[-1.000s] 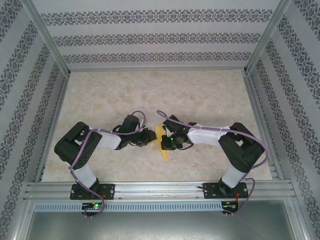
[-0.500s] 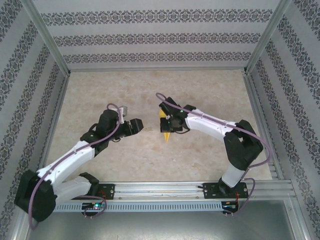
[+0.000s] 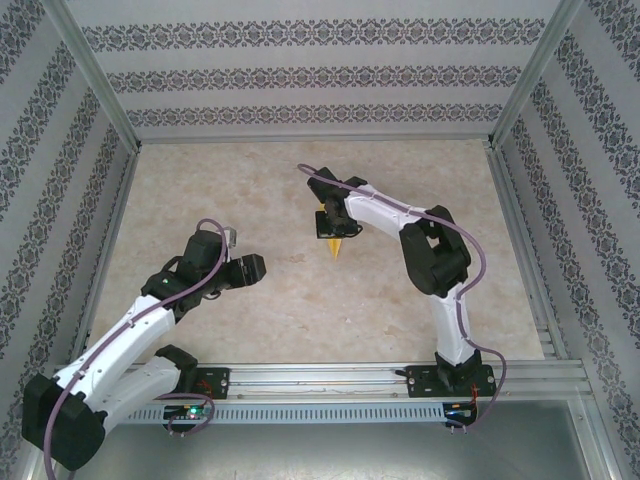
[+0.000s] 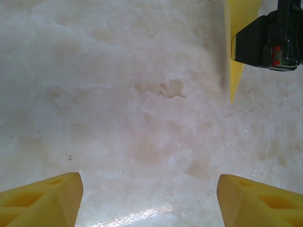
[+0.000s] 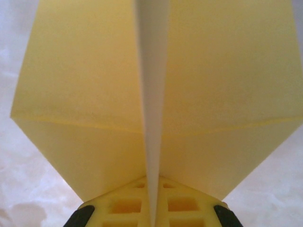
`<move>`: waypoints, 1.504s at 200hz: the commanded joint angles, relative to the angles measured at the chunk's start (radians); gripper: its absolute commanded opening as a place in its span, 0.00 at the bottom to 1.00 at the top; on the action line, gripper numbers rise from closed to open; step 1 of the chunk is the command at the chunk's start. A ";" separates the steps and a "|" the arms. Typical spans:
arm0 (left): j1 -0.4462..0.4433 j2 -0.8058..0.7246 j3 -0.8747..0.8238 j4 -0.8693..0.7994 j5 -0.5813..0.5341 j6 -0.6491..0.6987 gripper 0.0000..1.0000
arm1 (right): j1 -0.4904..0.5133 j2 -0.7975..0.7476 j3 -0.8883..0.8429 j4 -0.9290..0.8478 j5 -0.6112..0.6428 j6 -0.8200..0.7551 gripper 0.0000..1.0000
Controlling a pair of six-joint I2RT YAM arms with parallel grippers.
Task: Fold a paper plane with a square sheet of paper (fold left side to right side)
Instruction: Pick up the paper plane at the center of the table, then place the paper plane at the center of the table.
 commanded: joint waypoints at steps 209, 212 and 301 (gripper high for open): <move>0.118 0.059 0.000 0.014 0.104 -0.030 0.75 | -0.020 0.016 -0.028 -0.007 0.033 0.034 0.44; 0.121 0.061 0.001 0.013 0.105 -0.031 0.75 | -0.019 0.013 -0.032 -0.004 0.036 0.038 0.44; 0.153 0.088 0.007 0.021 0.135 -0.020 0.75 | -0.011 0.011 -0.055 0.014 0.048 0.094 0.40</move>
